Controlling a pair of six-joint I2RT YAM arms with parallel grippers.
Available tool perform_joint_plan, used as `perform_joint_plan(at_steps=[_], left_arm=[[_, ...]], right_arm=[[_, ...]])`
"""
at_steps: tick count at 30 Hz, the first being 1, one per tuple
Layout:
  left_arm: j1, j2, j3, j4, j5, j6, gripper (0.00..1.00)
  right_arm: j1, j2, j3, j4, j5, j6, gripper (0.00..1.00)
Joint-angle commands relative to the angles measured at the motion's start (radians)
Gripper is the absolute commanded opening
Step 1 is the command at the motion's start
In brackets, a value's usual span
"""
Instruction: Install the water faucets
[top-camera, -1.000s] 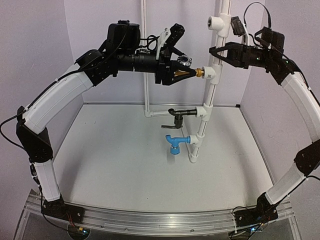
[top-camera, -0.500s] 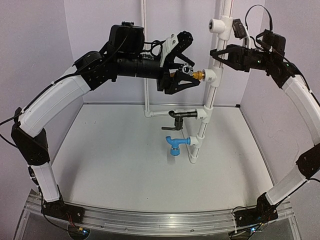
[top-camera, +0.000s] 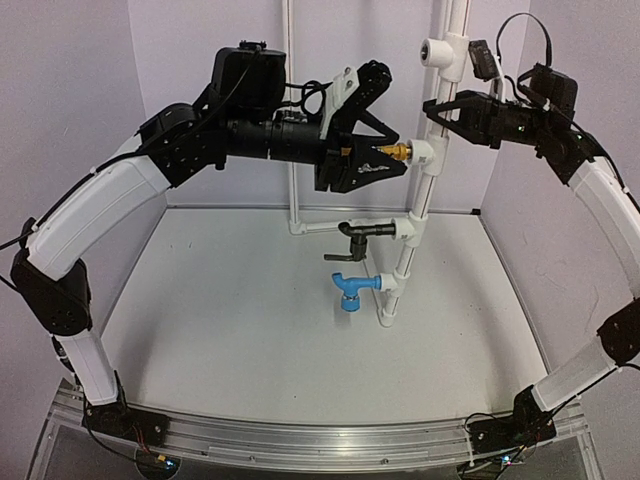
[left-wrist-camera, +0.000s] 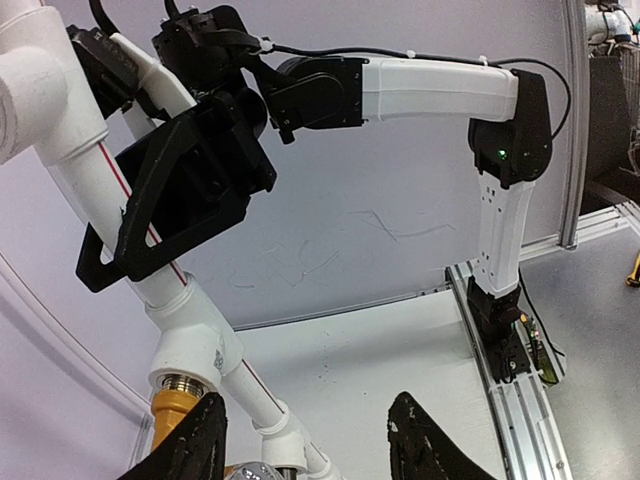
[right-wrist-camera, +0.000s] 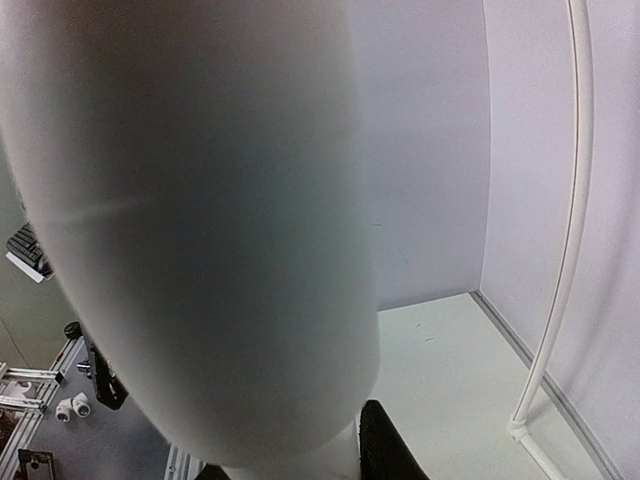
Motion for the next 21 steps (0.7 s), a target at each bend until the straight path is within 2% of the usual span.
perform_joint_plan(at_steps=[1, 9, 14, 16, 19, 21], left_arm=[[-0.013, -0.086, -0.075, 0.005, -0.039, -0.057, 0.52], [-0.015, -0.119, -0.17, 0.004, -0.084, -0.099, 0.39], [-0.016, -0.127, -0.206, 0.007, -0.138, -0.131, 0.38], [-0.016, -0.148, -0.236, 0.063, -0.14, -0.2, 0.41], [-0.015, -0.189, -0.284, 0.172, -0.126, -0.372, 0.55], [-0.015, -0.241, -0.338, 0.216, -0.117, -0.508, 0.61]], right_arm=[[-0.001, -0.018, -0.015, -0.091, -0.023, 0.114, 0.0], [-0.001, -0.012, -0.013, -0.091, -0.026, 0.114, 0.0], [-0.001, -0.014, -0.012, -0.091, -0.026, 0.114, 0.0], [0.0, -0.014, -0.015, -0.091, -0.025, 0.112, 0.0], [0.0, -0.018, -0.014, -0.09, -0.022, 0.112, 0.0], [-0.001, -0.021, -0.017, -0.091, -0.016, 0.11, 0.0]])
